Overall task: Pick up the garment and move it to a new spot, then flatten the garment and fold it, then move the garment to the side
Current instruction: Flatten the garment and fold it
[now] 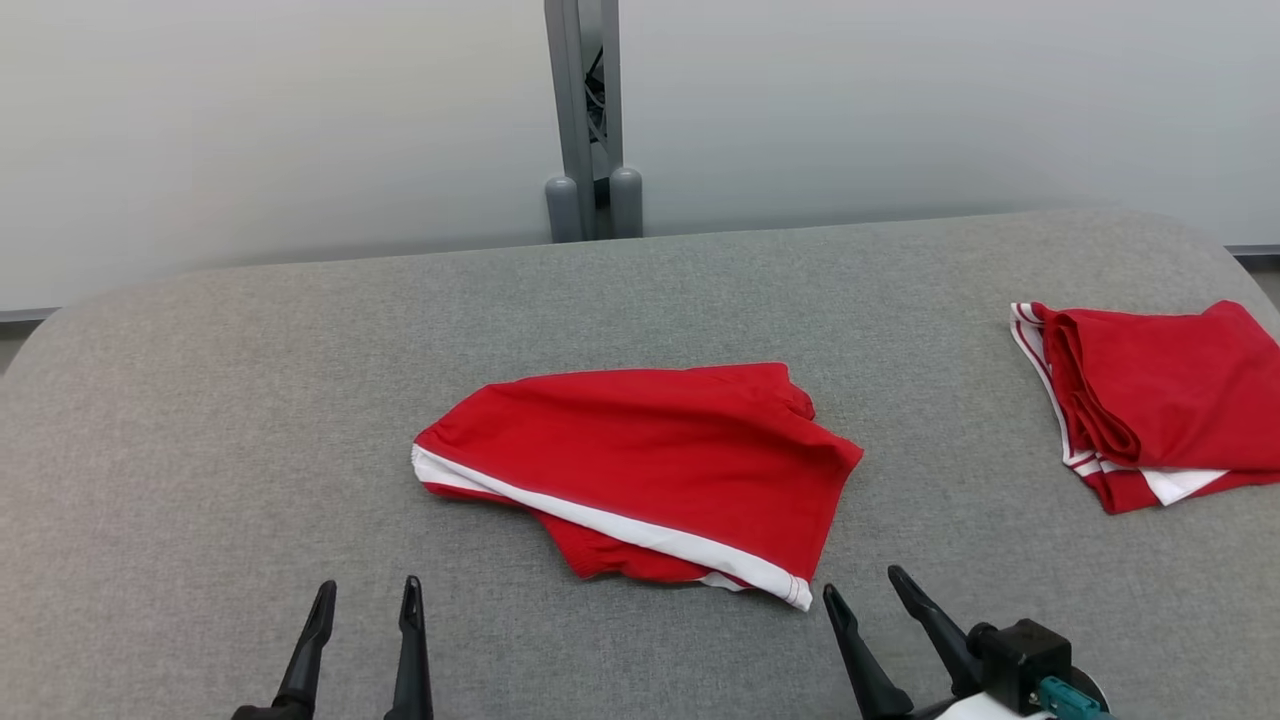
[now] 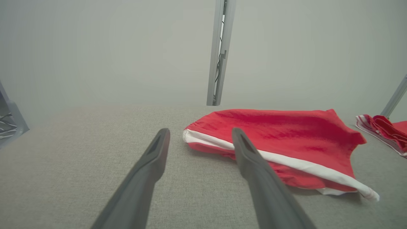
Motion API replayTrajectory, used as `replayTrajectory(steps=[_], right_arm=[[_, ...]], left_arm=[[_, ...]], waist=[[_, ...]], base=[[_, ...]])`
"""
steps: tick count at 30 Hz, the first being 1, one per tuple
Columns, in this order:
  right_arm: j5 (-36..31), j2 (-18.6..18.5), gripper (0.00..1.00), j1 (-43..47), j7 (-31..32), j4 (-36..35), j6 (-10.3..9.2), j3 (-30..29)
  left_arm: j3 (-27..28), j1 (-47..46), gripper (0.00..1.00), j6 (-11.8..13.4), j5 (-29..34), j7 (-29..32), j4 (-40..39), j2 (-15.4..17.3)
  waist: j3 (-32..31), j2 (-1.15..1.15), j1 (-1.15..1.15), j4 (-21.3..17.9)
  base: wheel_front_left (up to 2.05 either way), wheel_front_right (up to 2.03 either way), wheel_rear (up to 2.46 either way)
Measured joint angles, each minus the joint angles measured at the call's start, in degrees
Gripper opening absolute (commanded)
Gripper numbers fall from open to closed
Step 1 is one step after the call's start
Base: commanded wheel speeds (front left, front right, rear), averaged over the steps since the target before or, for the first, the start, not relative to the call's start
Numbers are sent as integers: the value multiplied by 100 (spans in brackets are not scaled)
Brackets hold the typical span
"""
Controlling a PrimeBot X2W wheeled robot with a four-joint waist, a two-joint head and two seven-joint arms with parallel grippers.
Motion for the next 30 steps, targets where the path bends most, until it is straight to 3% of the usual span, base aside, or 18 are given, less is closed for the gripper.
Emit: replayTrajectory(steps=[5,12,23,24,25,26,27,28,30], right_arm=[[137,1,100,-16,0,308,0,102],[247,-33,100,-502,0,1362,0,225],[200,-14,96,-1072,0,2423,0,319],[169,-16,85,-1113,1,2488,0,314],[142,-15,49,-1162,0,2540,0,305],[104,-16,36,-1206,1,2579,0,293],[55,-13,11,-1247,0,2594,0,267],[12,-12,0,-1281,0,2604,0,234],[-83,-12,0,-1316,1,2611,0,137]], left_arm=[[-32,-12,100,-108,90,0,43,-33],[-127,-40,100,-256,200,0,166,-49],[-285,-81,100,-254,134,0,207,-54],[-296,-98,100,-253,131,0,209,-53],[-308,-129,100,-248,118,0,208,-54],[-321,-163,100,-246,99,0,208,-55],[-330,-185,100,-245,90,0,202,-55],[-337,-196,100,-235,89,0,198,-55],[-346,-213,100,-229,84,0,192,-54]], waist=[[-17,0,0,128],[-36,0,0,466],[16,0,0,832],[36,0,0,842],[58,0,0,853],[79,0,0,862],[100,0,0,868],[117,0,0,871],[137,0,0,867]], base=[[0,0,0],[0,0,0],[0,0,0],[0,0,0],[0,0,0],[0,0,0],[0,0,0],[0,0,0],[0,0,0]])
